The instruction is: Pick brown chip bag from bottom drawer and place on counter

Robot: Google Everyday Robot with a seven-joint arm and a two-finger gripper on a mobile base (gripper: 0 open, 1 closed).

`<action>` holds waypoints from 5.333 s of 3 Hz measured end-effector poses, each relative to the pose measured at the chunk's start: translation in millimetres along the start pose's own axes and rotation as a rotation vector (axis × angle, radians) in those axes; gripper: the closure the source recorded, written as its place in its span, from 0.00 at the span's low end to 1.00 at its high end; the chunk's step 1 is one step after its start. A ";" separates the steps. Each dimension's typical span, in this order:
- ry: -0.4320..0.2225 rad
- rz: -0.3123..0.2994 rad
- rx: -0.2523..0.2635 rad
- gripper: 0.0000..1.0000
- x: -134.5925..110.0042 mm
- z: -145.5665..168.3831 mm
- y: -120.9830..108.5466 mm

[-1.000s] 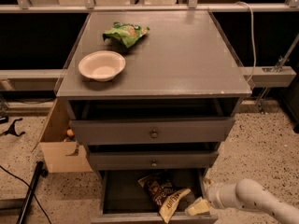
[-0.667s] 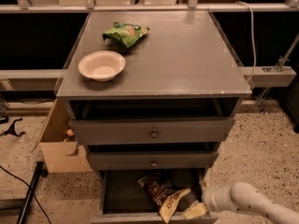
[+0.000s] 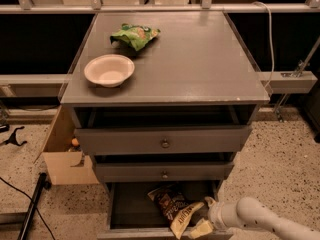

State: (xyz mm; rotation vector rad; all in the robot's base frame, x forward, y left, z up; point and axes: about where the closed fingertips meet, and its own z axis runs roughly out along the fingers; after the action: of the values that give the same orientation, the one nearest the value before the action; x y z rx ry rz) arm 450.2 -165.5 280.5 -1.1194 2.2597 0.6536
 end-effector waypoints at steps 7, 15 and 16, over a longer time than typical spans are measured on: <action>-0.105 -0.130 0.146 0.00 -6.6 84.4 -31.2; -0.008 -0.096 0.237 1.00 8.5 110.7 -48.8; -0.040 -0.175 0.209 1.00 -2.2 100.0 -40.7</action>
Offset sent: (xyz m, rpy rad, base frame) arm 0.0262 0.0248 -0.0168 0.0223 -0.2602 -0.0442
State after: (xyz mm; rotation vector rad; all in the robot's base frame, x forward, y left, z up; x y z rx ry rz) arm 509.1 -123.7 200.1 -1.1716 2.1111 0.3579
